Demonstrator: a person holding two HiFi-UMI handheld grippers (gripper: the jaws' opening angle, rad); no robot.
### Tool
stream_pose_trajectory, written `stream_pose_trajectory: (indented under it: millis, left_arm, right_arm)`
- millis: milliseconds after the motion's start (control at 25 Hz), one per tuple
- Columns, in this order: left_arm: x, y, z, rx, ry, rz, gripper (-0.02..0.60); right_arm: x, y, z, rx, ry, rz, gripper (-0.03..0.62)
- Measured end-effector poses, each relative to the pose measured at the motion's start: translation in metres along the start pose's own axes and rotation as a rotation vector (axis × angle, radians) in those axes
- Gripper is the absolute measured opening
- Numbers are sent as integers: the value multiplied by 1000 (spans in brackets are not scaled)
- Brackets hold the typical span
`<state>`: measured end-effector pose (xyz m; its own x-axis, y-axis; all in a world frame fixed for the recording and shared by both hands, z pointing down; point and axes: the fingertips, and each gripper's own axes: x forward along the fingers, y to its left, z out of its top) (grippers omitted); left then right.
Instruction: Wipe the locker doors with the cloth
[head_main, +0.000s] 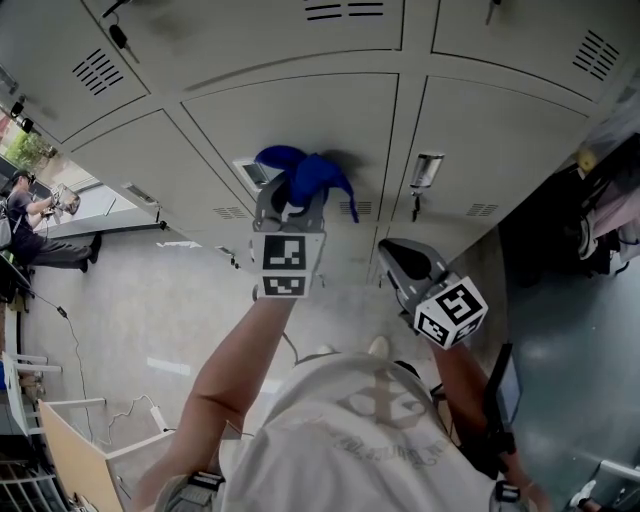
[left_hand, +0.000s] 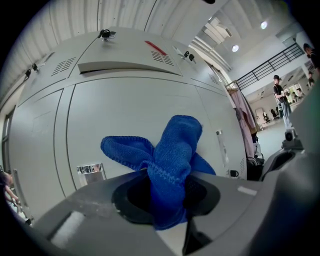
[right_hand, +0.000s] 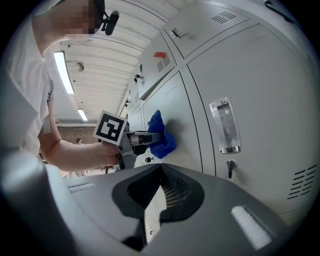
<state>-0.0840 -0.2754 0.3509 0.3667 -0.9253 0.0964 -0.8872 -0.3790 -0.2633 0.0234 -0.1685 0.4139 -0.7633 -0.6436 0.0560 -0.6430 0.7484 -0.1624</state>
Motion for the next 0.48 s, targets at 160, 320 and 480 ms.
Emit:
stream_pose_trajectory:
  millis: [160,320,480]
  left_arm:
    - [1,-4,1,-3,-2,10,124]
    - [6,-19,5,12,-4,-6,124]
    - [12,-34,8,12,-5,-18,124]
  right_arm:
    - [-5,-7,-2,2,6,6,6]
    - [-8,-10,-3,5,6,17,6]
    - [-13,-15,-3,8,7,26,6]
